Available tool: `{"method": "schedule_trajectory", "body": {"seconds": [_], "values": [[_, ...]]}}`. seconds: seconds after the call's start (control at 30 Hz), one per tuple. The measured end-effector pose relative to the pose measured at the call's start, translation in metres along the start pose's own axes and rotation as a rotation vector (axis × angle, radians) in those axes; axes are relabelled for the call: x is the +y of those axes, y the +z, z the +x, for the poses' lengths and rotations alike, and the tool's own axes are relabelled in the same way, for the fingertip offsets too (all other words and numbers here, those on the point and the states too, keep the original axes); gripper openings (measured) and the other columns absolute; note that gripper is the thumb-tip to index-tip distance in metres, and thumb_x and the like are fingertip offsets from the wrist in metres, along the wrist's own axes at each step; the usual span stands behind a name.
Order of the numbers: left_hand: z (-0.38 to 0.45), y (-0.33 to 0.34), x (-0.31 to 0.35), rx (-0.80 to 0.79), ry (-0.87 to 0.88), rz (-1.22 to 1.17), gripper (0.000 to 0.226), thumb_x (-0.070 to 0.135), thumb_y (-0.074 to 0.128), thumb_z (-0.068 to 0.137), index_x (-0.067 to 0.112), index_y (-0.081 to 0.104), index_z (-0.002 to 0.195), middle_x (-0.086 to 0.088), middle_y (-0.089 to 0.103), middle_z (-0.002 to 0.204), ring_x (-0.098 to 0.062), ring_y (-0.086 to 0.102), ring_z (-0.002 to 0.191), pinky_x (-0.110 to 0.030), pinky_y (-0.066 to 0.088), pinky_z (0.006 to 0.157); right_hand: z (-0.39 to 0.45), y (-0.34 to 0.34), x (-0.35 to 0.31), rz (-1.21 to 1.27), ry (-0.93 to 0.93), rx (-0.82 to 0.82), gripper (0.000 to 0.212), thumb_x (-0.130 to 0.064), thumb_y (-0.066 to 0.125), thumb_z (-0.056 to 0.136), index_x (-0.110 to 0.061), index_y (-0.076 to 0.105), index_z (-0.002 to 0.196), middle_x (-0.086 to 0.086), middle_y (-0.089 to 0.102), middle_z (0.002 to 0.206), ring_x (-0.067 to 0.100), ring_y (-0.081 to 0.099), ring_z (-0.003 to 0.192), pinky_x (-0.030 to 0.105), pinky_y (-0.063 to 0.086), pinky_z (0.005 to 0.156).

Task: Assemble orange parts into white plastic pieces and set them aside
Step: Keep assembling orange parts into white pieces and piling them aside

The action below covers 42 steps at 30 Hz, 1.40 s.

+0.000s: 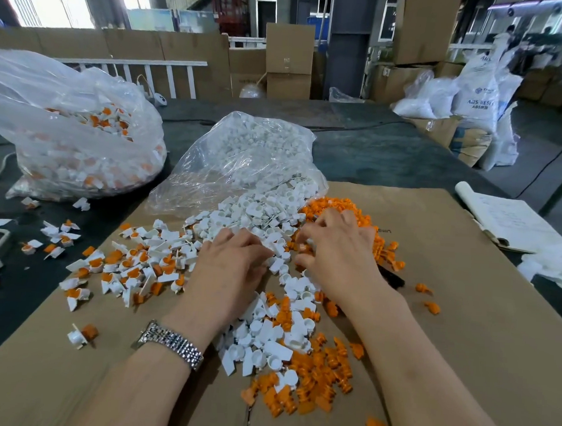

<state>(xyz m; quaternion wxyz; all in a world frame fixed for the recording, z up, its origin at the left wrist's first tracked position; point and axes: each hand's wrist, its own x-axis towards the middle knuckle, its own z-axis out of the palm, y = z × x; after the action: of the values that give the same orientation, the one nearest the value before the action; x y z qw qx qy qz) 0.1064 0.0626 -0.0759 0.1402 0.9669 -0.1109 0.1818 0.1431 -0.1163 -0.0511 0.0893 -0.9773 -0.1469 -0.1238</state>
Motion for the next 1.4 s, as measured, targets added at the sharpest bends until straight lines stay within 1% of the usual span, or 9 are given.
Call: {"method": "schedule_trajectory", "body": {"seconds": [0.17, 0.3, 0.47, 0.57, 0.73, 0.97, 1.2, 1.3, 1.4], "values": [[0.001, 0.001, 0.001, 0.016, -0.04, -0.007, 0.02, 0.039, 0.07, 0.094, 0.03, 0.073, 0.111, 0.012, 0.063, 0.108, -0.015, 0.051, 0.105, -0.039, 0.043, 0.092, 0.004, 0.007, -0.008, -0.141, -0.025, -0.028, 0.016, -0.022, 0.062, 0.095, -0.026, 0.07, 0.108, -0.001, 0.052, 0.117, 0.023, 0.035, 0.115, 0.041, 0.031, 0.084], [-0.001, -0.001, 0.003, 0.036, -0.1, -0.08, 0.011, 0.035, 0.07, 0.094, 0.03, 0.07, 0.104, 0.016, 0.062, 0.096, -0.012, 0.056, 0.098, -0.039, 0.045, 0.096, 0.004, 0.008, -0.01, -0.129, -0.027, 0.001, 0.016, -0.022, 0.057, 0.096, -0.024, 0.066, 0.109, 0.001, 0.056, 0.116, 0.025, 0.041, 0.114, 0.042, 0.033, 0.085], [-0.002, -0.008, 0.004, 0.119, -0.299, -0.418, 0.01, 0.029, 0.073, 0.091, 0.033, 0.064, 0.09, 0.016, 0.067, 0.085, 0.003, 0.061, 0.07, -0.012, 0.044, 0.058, 0.001, 0.002, -0.007, 0.276, -0.053, 0.059, 0.013, -0.026, 0.053, 0.1, -0.021, 0.06, 0.111, 0.0, 0.061, 0.107, 0.017, 0.057, 0.093, 0.036, 0.049, 0.085], [-0.003, -0.014, 0.004, 0.105, -0.341, -0.649, 0.007, 0.024, 0.07, 0.093, 0.031, 0.07, 0.095, 0.008, 0.075, 0.087, -0.005, 0.07, 0.079, -0.027, 0.057, 0.07, 0.0, -0.007, -0.009, 0.61, -0.031, 0.061, 0.013, -0.025, 0.068, 0.094, -0.023, 0.07, 0.107, -0.007, 0.065, 0.1, 0.006, 0.06, 0.088, 0.022, 0.051, 0.084], [-0.005, -0.019, 0.004, 0.003, -0.361, -0.909, 0.017, 0.029, 0.063, 0.1, 0.036, 0.078, 0.104, 0.01, 0.079, 0.088, -0.003, 0.073, 0.083, -0.017, 0.054, 0.075, -0.003, -0.014, -0.01, 0.943, 0.016, 0.008, 0.013, -0.018, 0.082, 0.082, -0.017, 0.074, 0.093, -0.006, 0.073, 0.087, 0.005, 0.069, 0.083, 0.027, 0.058, 0.082], [-0.007, -0.021, 0.001, -0.054, -0.364, -1.063, 0.019, 0.028, 0.064, 0.1, 0.039, 0.078, 0.104, 0.003, 0.08, 0.099, -0.012, 0.075, 0.094, -0.029, 0.054, 0.088, -0.005, -0.015, -0.009, 1.026, -0.027, -0.032, 0.008, -0.015, 0.073, 0.089, -0.019, 0.078, 0.094, -0.005, 0.075, 0.088, 0.007, 0.07, 0.087, 0.035, 0.057, 0.089], [-0.007, -0.021, 0.005, 0.014, -0.32, -0.992, 0.019, 0.021, 0.072, 0.094, 0.036, 0.079, 0.105, 0.009, 0.079, 0.094, -0.008, 0.075, 0.086, -0.011, 0.055, 0.071, -0.006, -0.013, -0.014, 0.954, -0.008, -0.008, 0.004, -0.02, 0.071, 0.091, -0.024, 0.072, 0.092, -0.008, 0.066, 0.078, 0.001, 0.06, 0.068, 0.02, 0.05, 0.065], [-0.006, -0.021, 0.003, 0.032, -0.35, -0.999, 0.021, 0.024, 0.074, 0.092, 0.039, 0.08, 0.105, 0.008, 0.08, 0.094, -0.008, 0.075, 0.086, -0.016, 0.058, 0.071, -0.006, -0.014, -0.013, 0.975, -0.028, -0.01, 0.006, -0.021, 0.071, 0.092, -0.026, 0.071, 0.094, -0.009, 0.062, 0.076, -0.003, 0.056, 0.064, 0.014, 0.044, 0.062], [-0.005, -0.023, -0.001, 0.046, -0.405, -1.205, 0.024, 0.023, 0.077, 0.083, 0.031, 0.081, 0.104, -0.004, 0.08, 0.096, -0.018, 0.076, 0.089, -0.022, 0.058, 0.076, -0.008, -0.018, -0.01, 1.059, -0.097, -0.057, 0.014, -0.017, 0.072, 0.091, -0.027, 0.074, 0.101, -0.005, 0.066, 0.084, 0.0, 0.06, 0.073, 0.015, 0.049, 0.07]]}}
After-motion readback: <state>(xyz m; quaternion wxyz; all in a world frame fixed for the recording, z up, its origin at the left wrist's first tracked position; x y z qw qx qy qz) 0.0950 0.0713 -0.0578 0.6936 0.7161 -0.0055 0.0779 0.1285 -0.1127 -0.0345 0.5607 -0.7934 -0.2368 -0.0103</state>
